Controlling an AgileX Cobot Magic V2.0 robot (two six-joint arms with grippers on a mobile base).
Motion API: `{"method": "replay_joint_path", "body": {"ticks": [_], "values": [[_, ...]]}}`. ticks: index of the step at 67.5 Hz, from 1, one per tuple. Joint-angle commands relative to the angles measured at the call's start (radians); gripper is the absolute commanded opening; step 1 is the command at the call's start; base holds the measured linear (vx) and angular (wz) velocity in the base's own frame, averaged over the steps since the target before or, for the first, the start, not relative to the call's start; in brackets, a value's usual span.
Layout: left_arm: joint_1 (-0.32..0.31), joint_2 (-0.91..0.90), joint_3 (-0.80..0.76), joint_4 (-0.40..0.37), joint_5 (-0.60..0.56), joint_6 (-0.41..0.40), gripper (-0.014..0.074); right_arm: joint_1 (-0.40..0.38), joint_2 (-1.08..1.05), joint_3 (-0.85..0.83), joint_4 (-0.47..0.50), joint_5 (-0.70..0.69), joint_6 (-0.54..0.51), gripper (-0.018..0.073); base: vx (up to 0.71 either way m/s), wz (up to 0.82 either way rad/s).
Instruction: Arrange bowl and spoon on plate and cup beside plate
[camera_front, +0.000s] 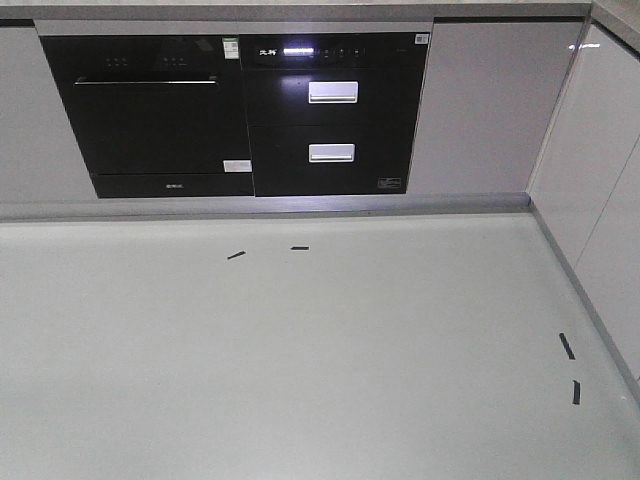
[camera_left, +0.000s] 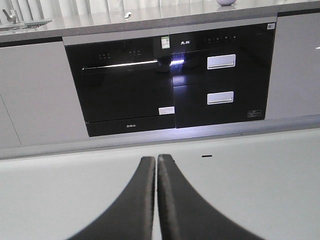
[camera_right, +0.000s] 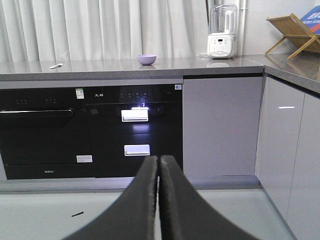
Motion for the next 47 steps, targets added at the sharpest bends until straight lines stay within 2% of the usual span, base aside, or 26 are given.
{"method": "replay_joint_path", "body": {"ticks": [1,47], "values": [[0.001,-0.015,-0.008,-0.008,-0.072,-0.010,-0.0006,0.002,-0.007,0.004,-0.007,-0.077,-0.003,-0.0003,0.01,0.00],[0.001,-0.015,-0.008,-0.008,-0.072,-0.010,-0.0006,0.002,-0.007,0.004,-0.007,-0.077,-0.003,-0.0003,0.04,0.02]]}}
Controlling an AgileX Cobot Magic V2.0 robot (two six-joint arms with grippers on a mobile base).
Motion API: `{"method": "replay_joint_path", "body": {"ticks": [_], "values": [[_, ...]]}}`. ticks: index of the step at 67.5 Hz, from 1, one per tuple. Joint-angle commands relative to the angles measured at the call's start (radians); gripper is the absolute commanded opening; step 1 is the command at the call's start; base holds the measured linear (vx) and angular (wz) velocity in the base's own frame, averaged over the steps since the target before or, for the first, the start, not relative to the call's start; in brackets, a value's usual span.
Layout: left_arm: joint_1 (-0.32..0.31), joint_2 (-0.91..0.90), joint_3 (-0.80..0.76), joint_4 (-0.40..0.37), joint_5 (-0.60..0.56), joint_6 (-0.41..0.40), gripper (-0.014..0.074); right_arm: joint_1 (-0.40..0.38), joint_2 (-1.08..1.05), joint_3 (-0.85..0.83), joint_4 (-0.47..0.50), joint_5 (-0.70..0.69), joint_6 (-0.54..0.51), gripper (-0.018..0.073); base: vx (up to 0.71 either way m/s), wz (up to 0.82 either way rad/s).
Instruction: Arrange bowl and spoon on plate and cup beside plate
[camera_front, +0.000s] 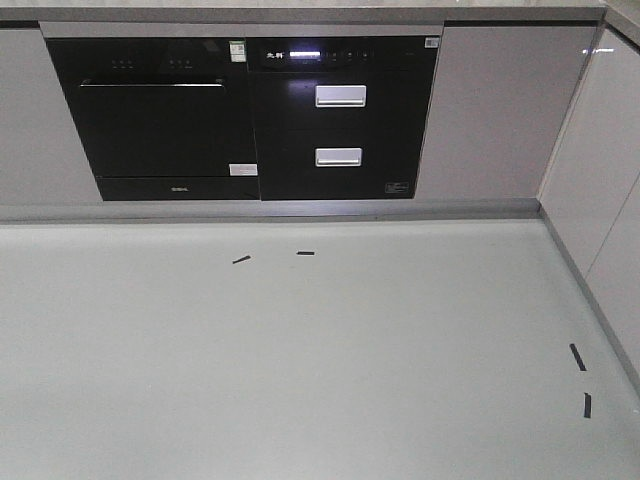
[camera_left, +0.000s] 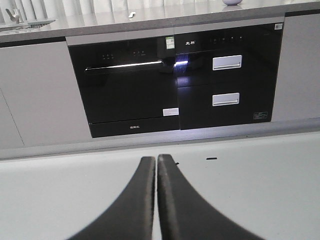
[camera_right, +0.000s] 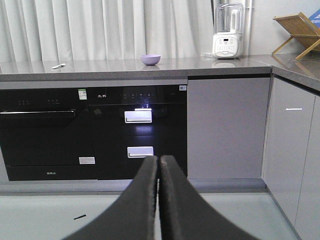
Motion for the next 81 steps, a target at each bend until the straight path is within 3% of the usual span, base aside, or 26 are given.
{"method": "replay_joint_path", "body": {"ticks": [1,81], "values": [[0.001,-0.015,-0.008,-0.008,-0.072,-0.010,-0.0006,0.002,-0.007,0.004,-0.007,-0.077,-0.003,-0.0003,0.08,0.04],[0.001,-0.015,-0.008,-0.008,-0.072,-0.010,-0.0006,0.002,-0.007,0.004,-0.007,-0.077,-0.003,-0.0003,0.03,0.01]]}}
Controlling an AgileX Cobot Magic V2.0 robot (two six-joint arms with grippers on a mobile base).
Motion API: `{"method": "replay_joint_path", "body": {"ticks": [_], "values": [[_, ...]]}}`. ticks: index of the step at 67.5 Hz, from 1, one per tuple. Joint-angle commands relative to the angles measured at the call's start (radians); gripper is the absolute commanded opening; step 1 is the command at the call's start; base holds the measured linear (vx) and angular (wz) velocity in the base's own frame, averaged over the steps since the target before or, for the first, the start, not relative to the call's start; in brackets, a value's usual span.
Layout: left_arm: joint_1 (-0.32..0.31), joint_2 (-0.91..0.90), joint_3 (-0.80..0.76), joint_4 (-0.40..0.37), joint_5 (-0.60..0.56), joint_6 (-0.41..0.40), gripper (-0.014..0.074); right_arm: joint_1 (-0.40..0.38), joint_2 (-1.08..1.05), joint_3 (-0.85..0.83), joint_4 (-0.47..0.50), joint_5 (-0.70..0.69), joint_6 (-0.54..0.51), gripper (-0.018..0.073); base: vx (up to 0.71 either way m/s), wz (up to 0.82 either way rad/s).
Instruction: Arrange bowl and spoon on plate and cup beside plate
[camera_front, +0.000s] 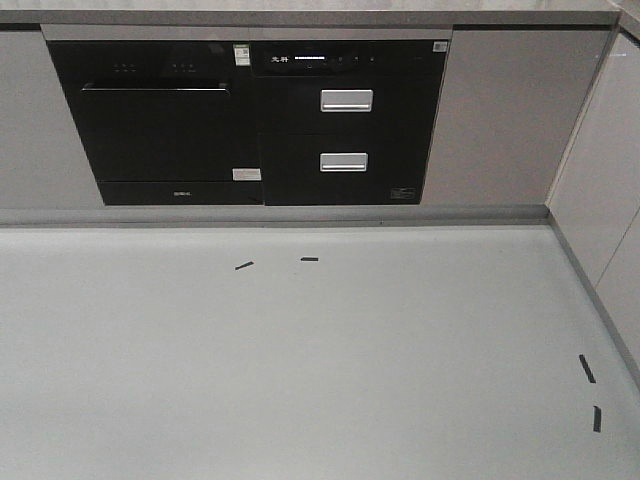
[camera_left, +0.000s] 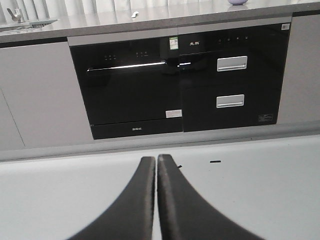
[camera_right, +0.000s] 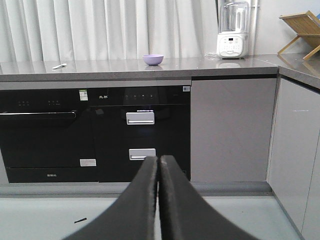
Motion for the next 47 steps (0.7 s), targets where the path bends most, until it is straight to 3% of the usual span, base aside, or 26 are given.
{"method": "replay_joint_path", "body": {"ticks": [1,47], "values": [[0.001,-0.015,-0.008,-0.008,-0.072,-0.010,-0.0006,0.002,-0.007,0.004,-0.007,-0.077,-0.003,-0.0003,0.01,-0.03],[0.001,-0.015,-0.008,-0.008,-0.072,-0.010,-0.0006,0.002,-0.007,0.004,-0.007,-0.077,-0.003,-0.0003,0.03,-0.02]]}}
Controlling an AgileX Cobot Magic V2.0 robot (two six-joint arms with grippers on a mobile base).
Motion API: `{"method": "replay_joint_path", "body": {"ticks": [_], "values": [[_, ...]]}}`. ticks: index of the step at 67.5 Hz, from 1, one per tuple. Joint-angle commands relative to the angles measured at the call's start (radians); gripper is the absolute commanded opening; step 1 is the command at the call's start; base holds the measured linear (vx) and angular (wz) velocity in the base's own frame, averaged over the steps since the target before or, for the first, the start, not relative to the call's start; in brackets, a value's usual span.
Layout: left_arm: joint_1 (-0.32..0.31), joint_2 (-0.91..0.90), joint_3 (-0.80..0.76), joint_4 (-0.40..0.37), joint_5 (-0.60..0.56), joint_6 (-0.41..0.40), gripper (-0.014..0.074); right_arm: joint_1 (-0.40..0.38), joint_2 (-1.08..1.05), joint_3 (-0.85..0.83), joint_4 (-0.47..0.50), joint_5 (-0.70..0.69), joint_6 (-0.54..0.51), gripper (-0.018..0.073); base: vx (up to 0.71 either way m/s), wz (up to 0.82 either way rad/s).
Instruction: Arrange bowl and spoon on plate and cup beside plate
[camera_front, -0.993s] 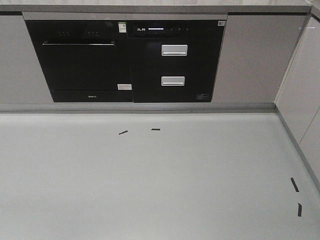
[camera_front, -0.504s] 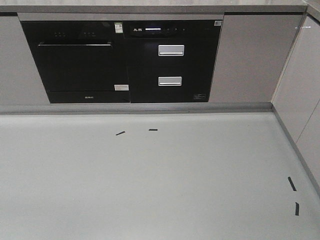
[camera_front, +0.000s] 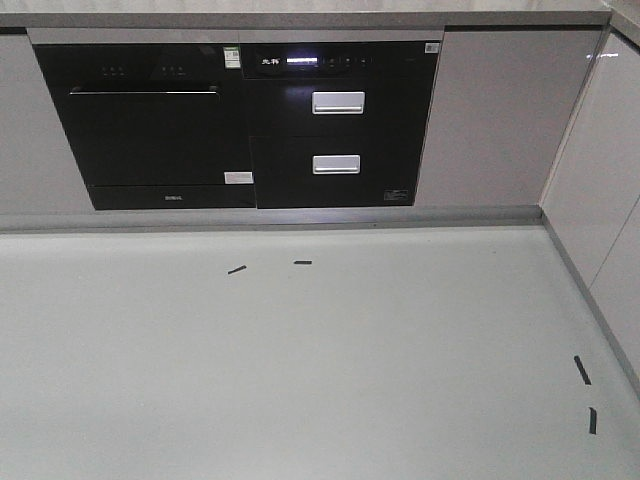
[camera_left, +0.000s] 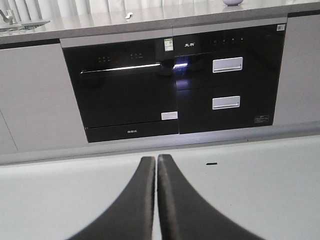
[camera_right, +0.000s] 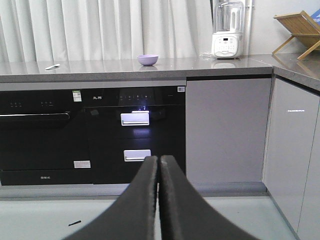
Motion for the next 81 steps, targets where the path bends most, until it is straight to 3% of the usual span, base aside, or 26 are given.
{"method": "replay_joint_path", "body": {"ticks": [1,81], "values": [[0.001,-0.015,-0.008,-0.008,-0.072,-0.010,-0.0006,0.002,-0.007,0.004,-0.007,-0.077,-0.003,-0.0003,0.03,-0.03],[0.001,-0.015,-0.008,-0.008,-0.072,-0.010,-0.0006,0.002,-0.007,0.004,-0.007,-0.077,-0.003,-0.0003,0.11,0.00]]}}
